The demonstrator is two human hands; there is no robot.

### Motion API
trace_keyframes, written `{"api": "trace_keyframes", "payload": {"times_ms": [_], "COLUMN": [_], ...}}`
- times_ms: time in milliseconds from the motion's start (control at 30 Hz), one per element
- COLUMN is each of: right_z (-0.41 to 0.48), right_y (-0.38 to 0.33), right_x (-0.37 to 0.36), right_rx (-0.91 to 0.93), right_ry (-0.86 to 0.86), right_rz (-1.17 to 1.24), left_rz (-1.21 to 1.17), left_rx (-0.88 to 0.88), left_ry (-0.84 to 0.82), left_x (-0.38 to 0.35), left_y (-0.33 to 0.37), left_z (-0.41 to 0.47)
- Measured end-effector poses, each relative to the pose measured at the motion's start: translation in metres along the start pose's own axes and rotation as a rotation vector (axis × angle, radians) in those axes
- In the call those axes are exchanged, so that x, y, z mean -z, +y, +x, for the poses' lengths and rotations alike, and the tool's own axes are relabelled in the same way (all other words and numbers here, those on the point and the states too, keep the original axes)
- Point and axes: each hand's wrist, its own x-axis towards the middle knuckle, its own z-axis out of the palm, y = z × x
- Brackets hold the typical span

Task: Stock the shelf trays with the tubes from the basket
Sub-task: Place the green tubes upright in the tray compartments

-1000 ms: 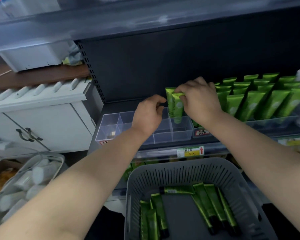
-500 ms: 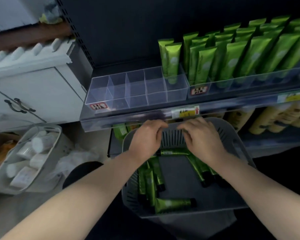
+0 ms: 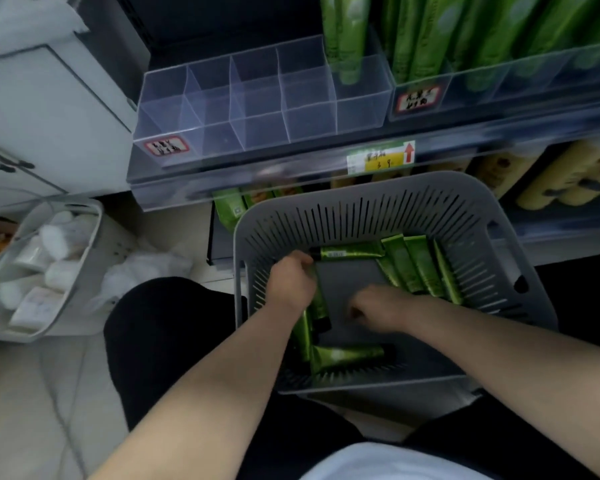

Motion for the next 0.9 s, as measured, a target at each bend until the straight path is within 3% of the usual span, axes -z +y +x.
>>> {"api": "trace_keyframes", "payload": {"times_ms": [200,400,567,733,900], "right_z": [0.025,0.027,0.011,-0.004,-0.014], "right_y": [-0.022,-0.023,-0.012,0.002,0.003], "right_x": [-0.027,-0.035,-0.010,0.016,0.018], "right_rx": [0.100,0.159,0.042,-0.014,-0.025], "right_ry": [-0.314,-0.315,-0.143,0.110,0.246], "right_rz": [0.005,-0.002,0.121,0.219,0.283], "left_rz": [0.044,0.066,0.175,0.571,0.662], "left_rx": [0.012,0.013,0.012,-0.017,0.000], "left_ry": [0.027,0.048,0.016,-0.167,-0.255], "left_x": [0.000,0.000,-0.005,-0.016,-0.018], "left_y": [-0.006,-0.006,-0.006,-0.015,-0.020], "left_z": [0.000,0.004,0.007,0.008,0.006]}}
